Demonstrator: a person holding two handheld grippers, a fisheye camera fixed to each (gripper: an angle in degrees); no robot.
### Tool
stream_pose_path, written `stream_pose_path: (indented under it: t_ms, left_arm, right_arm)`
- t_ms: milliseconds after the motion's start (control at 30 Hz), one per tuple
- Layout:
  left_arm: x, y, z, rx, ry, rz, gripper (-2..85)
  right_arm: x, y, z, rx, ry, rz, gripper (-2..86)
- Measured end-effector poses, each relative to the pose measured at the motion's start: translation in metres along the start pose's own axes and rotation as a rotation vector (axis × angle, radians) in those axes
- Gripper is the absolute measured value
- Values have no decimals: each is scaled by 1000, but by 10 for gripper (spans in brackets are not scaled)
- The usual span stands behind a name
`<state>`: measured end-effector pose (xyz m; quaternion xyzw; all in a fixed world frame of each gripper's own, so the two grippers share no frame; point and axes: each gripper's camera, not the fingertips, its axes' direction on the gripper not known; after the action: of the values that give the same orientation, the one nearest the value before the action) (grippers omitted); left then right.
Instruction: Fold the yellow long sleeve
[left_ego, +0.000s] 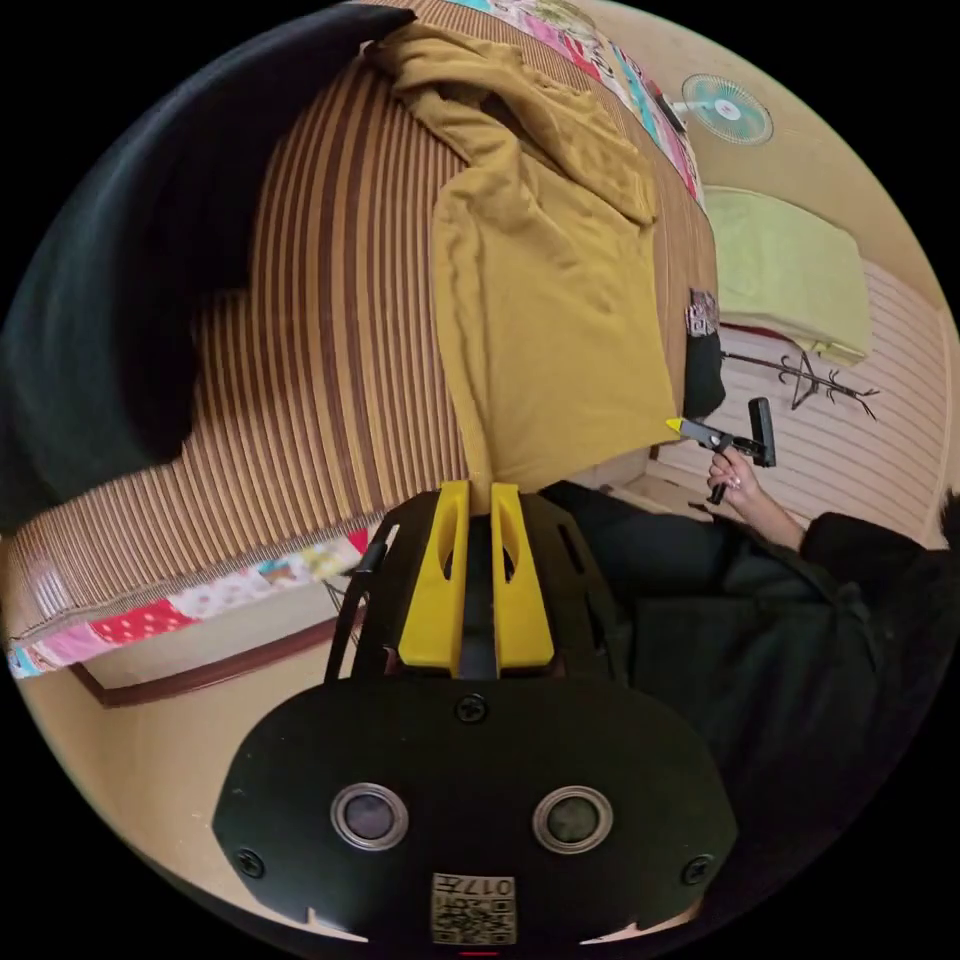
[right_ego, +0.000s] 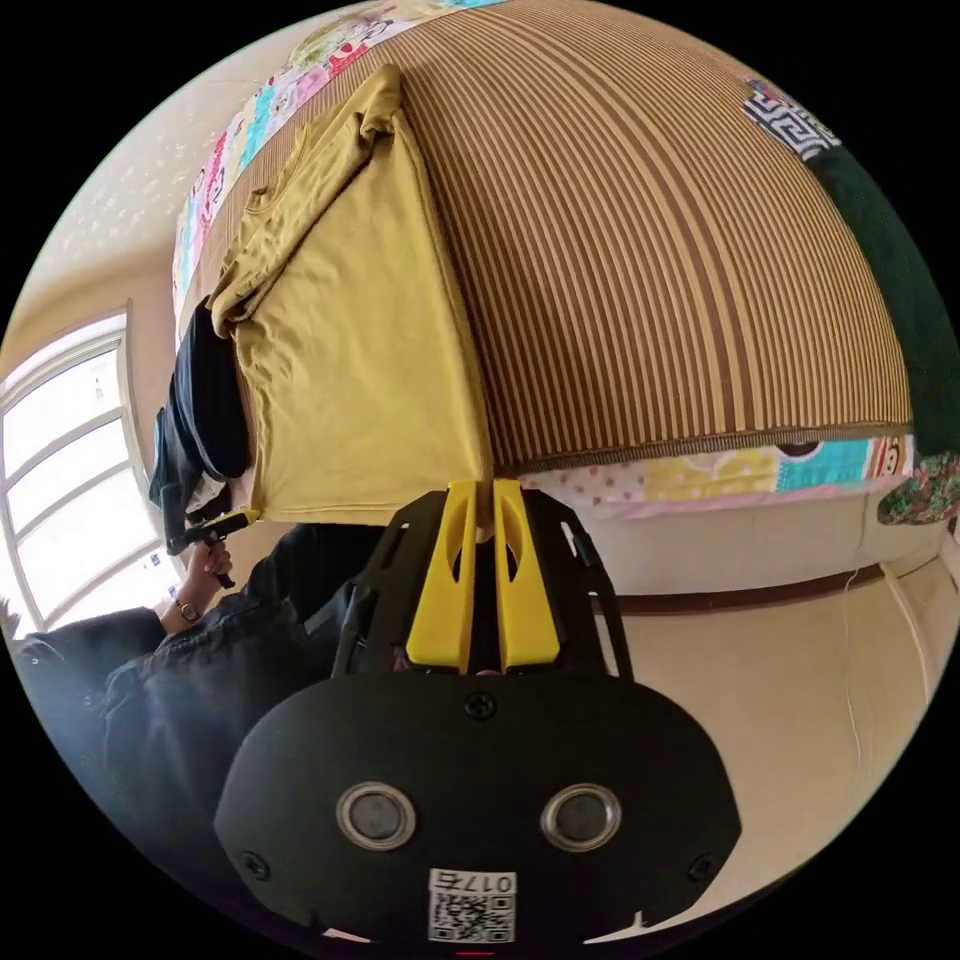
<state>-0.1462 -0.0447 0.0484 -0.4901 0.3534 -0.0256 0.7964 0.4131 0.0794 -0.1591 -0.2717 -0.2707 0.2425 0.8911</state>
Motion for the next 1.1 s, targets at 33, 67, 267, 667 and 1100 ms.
stream_pose_path:
  t_ms: [33, 67, 267, 667, 1100]
  left_arm:
    - [1, 11, 1, -8, 22, -5, 43]
    - [2, 32, -2, 0, 65, -23, 42]
    - [6, 71, -59, 306, 360, -50, 43]
    - [-30, -138, -203, 760, 322, 40, 81]
    - [-81, -70, -43, 522, 264, -428, 184]
  right_arm:
    - [13, 18, -7, -21, -64, 84, 34]
    - [21, 36, -13, -28, -112, 152, 33]
    - [-3, 39, -76, 216, -377, 87, 31]
    - [-120, -221, -115, 474, -278, -85, 61]
    - [-175, -128, 6, 270, 65, -276, 62]
